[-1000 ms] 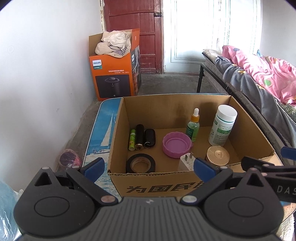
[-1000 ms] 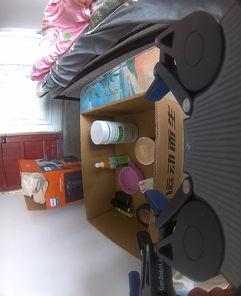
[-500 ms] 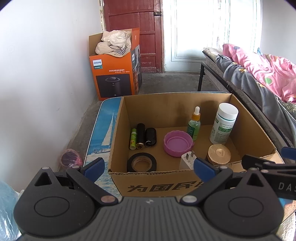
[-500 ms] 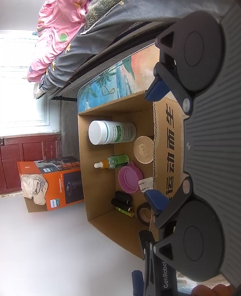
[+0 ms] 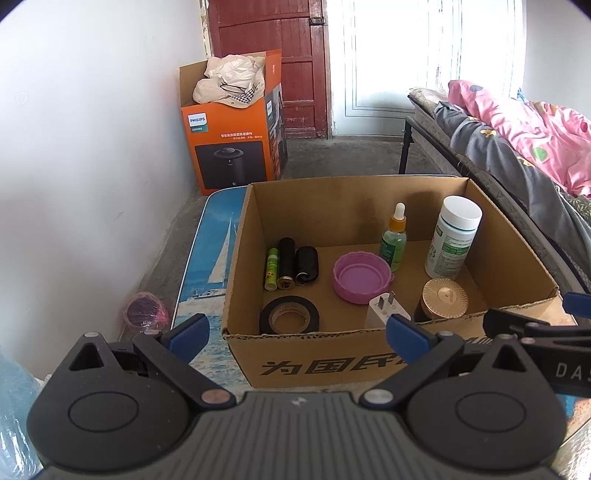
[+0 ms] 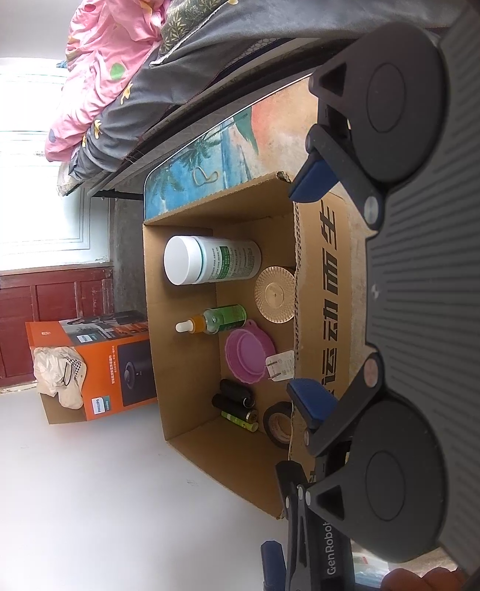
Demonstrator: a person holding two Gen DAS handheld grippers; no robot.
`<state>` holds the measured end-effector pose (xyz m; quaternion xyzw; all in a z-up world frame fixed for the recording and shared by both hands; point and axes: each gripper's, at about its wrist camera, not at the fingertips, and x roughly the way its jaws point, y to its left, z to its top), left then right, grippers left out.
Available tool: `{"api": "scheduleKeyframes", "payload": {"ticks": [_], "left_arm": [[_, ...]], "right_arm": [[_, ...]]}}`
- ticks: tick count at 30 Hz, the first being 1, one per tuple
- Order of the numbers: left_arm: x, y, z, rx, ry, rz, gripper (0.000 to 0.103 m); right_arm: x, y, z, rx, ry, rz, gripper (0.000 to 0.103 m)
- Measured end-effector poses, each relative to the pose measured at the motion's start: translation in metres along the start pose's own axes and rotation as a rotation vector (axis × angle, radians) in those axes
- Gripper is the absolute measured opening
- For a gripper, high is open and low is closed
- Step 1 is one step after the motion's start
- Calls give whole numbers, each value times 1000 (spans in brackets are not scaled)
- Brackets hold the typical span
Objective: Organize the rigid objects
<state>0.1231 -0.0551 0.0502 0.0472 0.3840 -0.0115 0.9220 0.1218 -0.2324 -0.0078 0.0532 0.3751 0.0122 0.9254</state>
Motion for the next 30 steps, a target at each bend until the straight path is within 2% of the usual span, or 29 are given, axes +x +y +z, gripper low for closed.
{"api": "scheduleKeyframes", "payload": {"ticks": [30], "left_arm": [[4,2,-3,-15,23,-8,101]], "right_arm": [[4,3,-1,-6,15,2,102]]}}
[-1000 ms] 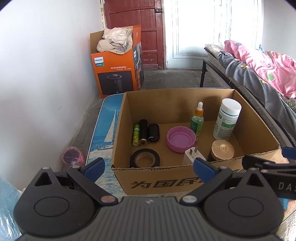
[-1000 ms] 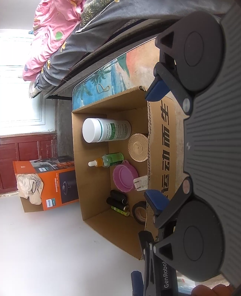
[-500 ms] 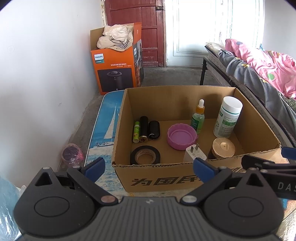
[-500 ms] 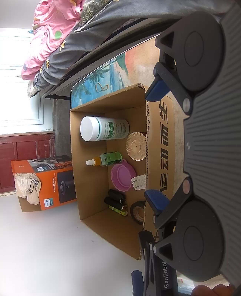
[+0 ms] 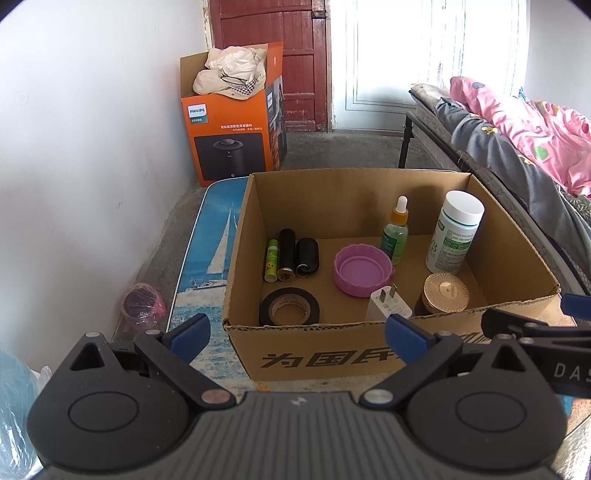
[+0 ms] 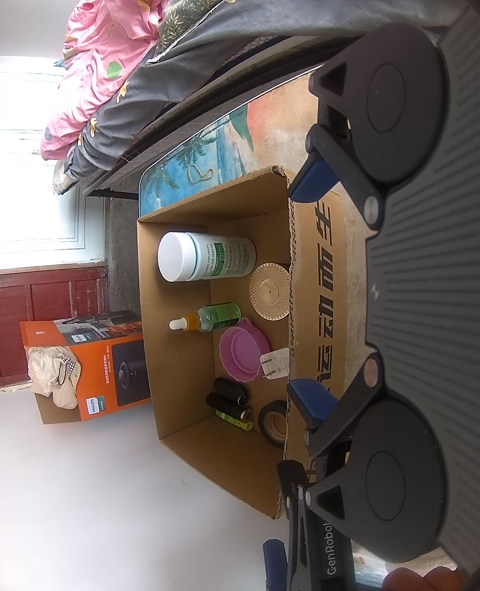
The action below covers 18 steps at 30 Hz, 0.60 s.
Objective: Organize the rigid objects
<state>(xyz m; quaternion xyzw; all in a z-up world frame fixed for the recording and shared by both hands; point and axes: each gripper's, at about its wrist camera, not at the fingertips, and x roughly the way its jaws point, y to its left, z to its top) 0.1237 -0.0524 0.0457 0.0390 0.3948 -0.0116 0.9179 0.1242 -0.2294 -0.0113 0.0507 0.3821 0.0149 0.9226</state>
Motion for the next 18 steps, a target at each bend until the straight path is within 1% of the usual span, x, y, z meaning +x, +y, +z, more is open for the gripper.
{"api": "scheduleKeyframes", "payload": {"ticks": [8,18], "left_arm": [[0,-1,-1,-4,15,-1,101],[2,-2,-4,1,48,-5,101]], "right_arm": [[1,-1,-2,1,7,5,102],[3,-5,-9,7,35,5,102]]}}
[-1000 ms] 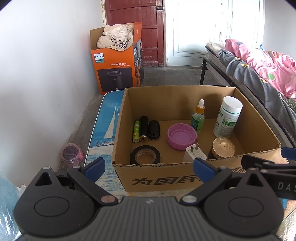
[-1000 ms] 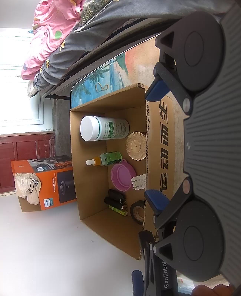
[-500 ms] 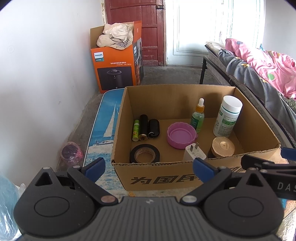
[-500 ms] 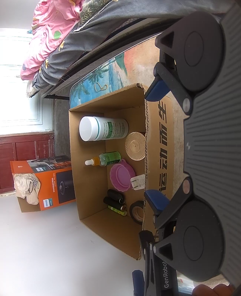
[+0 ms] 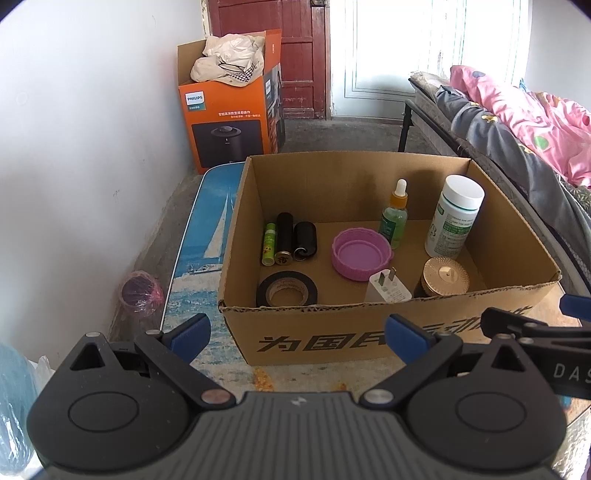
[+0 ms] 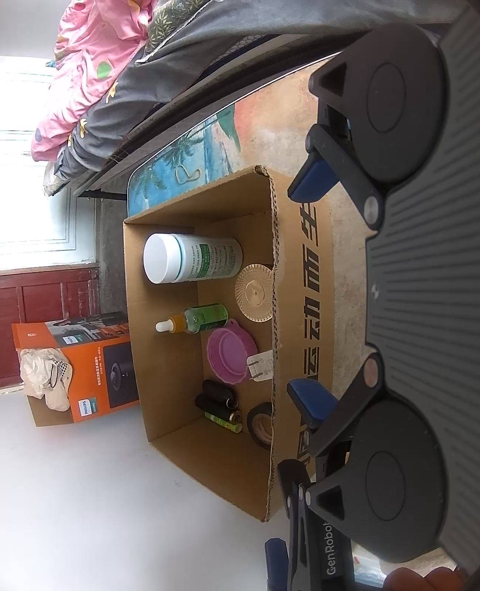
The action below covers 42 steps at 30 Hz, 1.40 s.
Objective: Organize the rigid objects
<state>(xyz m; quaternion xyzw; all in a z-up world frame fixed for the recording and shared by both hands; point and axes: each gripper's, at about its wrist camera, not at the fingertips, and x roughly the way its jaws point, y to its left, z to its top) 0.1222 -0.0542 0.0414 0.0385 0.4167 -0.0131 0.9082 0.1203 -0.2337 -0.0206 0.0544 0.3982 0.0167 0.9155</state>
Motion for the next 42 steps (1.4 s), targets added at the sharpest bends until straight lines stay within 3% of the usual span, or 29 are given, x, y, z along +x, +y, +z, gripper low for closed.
{"api": "scheduleKeyframes", "payload": {"ticks": [42], "left_arm": [[1,1,-2,-6,16,-1,101]], "right_arm": [[1,-2,-1,-7,12,2,102]]}}
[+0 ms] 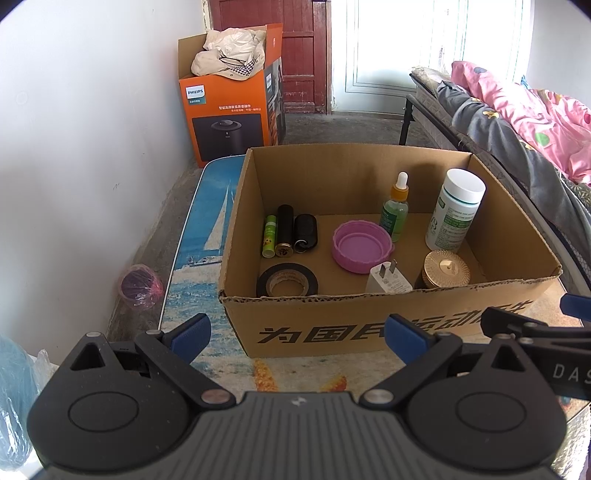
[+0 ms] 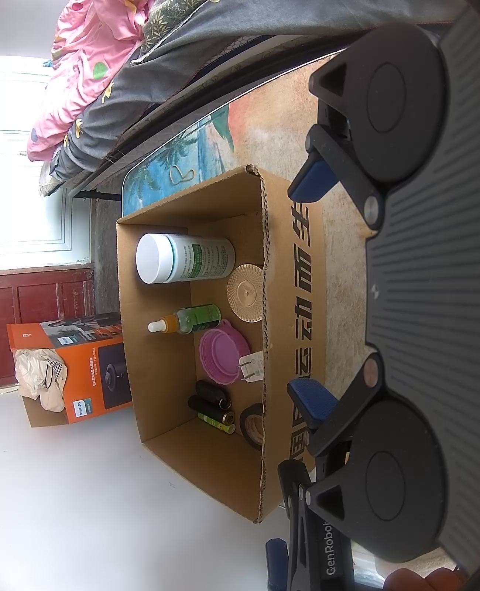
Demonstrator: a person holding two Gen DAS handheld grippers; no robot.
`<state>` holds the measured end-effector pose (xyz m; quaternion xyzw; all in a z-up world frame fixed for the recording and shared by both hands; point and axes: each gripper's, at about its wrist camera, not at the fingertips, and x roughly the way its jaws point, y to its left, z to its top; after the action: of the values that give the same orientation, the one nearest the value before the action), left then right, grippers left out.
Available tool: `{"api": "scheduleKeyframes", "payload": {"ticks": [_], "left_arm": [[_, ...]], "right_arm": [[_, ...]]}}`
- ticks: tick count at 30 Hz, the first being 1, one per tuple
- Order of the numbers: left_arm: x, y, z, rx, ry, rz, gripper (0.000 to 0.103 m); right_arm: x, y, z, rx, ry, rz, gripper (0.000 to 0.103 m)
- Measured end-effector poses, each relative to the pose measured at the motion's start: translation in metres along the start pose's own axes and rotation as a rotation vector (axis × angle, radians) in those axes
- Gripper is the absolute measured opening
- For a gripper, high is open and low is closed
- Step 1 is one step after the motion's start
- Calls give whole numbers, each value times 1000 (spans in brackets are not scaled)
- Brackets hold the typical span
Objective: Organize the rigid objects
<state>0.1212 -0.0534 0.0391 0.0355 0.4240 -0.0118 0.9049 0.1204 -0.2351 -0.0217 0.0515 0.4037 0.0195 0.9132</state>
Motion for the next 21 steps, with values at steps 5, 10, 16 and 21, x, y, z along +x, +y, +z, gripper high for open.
{"api": "scheduleKeyframes", "payload": {"ticks": [5,10,16,21], "left_arm": [[0,0,1,-4,2,-4,101],[-1,0,2,-3,-2,-1,101],[-1,0,2,-3,-3,0,101],[-4,2,4,-3,-8,1,101]], "right_arm": [[-1,0,0,-3,-1,-1,102],[-2,-1,3,-5,-3,1,102],[-3,-1,3,-6,-5,2,102],[-5,1,5,-8,-11,3,102]]}}
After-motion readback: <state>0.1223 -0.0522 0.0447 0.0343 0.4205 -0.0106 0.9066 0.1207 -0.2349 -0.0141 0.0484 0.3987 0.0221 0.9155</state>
